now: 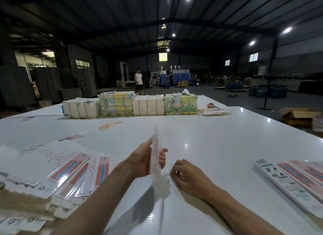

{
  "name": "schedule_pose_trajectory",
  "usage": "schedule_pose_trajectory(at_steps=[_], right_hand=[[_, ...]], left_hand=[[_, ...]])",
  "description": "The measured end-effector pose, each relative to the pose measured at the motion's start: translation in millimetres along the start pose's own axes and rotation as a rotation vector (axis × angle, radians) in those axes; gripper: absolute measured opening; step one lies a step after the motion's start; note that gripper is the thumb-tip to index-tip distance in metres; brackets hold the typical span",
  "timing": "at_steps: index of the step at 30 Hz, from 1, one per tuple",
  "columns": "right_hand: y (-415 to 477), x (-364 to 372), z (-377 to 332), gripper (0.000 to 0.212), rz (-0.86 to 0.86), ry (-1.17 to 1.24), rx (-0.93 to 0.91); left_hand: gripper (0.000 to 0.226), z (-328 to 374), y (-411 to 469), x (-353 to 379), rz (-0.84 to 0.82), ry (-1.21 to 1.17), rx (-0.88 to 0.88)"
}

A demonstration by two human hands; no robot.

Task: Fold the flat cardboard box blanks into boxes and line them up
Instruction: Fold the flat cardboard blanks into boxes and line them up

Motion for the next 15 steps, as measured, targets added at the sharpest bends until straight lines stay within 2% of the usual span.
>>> schedule_pose_trajectory(at_steps=[4,7,9,12,15], right_hand=[[2.5,2.0,9.1,0.018,0.022,0.137,0.119],[7.4,-6.6,18.8,0.022,0.170,0.285,0.262],[9.5,-16.2,22.6,0.023,0.282,0.317,0.321],[13.0,-36.8,18.1,0.024,0.441,0.313,0.287],[22.5,-60.3,3.8,0.022,0.544,0.176,0.150]], left_hand=[[0.045,-23.4,19.0,13.3,-0.044,-0.023,0.073],[0.059,-32.8,26.1,5.7,0.020,0.092,0.219],[0.061,-33.1,28.0,0.9,0.021,0.055,0.278],[0.045,-29.4,23.7,4.1,-0.026,0.021,0.334],[0.046,-31.3,20.9,12.6,-0.136,-0.049,0.331]])
Point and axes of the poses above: each hand's wrist, its own y-axis towards the middle knuckle, its own x-axis out of the palm, z = x × y, the point moved 7 cm from there along y, towards the middle knuckle, and after that the axes turned 13 degrees about z, right-handed, at the moved point
